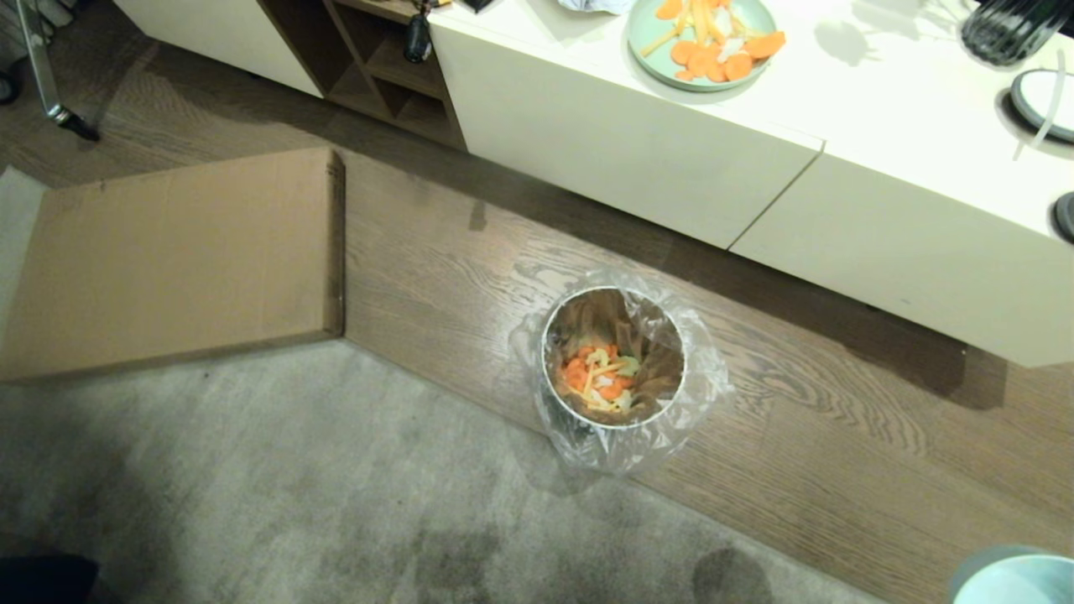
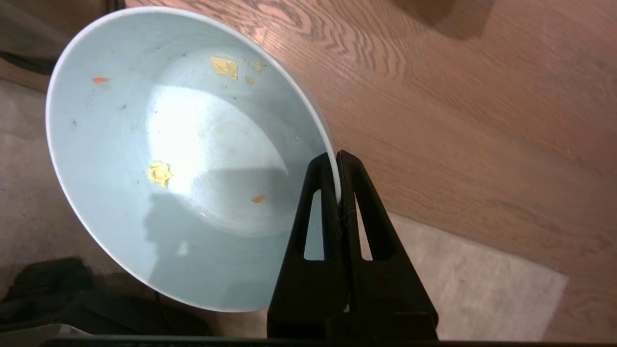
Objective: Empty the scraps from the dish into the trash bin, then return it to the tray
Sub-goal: Put the bowl back to the table
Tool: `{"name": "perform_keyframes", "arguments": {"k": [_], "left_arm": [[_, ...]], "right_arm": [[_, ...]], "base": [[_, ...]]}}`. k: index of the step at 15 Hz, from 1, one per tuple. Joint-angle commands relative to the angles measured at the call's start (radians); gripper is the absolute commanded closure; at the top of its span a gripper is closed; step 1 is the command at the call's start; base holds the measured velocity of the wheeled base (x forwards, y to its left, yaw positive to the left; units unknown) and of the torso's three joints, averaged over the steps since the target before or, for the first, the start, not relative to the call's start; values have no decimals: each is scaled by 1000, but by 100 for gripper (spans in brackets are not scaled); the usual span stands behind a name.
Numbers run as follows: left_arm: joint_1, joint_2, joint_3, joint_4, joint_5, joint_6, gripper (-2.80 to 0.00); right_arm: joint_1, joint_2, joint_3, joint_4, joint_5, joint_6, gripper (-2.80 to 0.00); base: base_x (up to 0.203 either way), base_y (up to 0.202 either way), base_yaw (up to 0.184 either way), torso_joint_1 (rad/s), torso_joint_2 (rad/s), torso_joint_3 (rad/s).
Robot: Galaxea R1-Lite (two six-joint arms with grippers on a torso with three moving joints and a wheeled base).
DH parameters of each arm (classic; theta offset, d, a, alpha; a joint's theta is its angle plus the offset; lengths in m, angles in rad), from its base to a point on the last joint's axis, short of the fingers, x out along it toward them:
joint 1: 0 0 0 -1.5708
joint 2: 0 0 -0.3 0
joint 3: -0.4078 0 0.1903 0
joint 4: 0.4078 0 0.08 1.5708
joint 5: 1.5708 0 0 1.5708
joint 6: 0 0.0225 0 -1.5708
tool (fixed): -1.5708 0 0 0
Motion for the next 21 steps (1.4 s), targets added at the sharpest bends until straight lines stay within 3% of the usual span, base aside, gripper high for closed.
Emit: {"name": "perform_keyframes", "arguments": {"k": [1, 5, 9, 13, 21], "left_arm": [[0, 0, 0, 0, 1, 0, 0], [0, 0, 0, 0, 1, 0, 0], [0, 0, 0, -1, 1, 0, 0], [0, 0, 0, 0, 1, 0, 0], [0, 0, 0, -2, 1, 0, 0]], "right_arm": [[37, -29, 0, -3, 2, 3, 0], [128, -32, 0, 1, 2, 17, 0], [180, -128, 0, 55, 0, 127, 0], [197, -312, 0, 54, 5, 138, 0], [199, -312, 0, 53, 0, 163, 0]], "base": [[0, 0, 0, 0, 0, 0], [0, 0, 0, 0, 0, 0], [0, 0, 0, 0, 0, 0], [0, 0, 0, 0, 0, 0], [0, 0, 0, 0, 0, 0]]}}
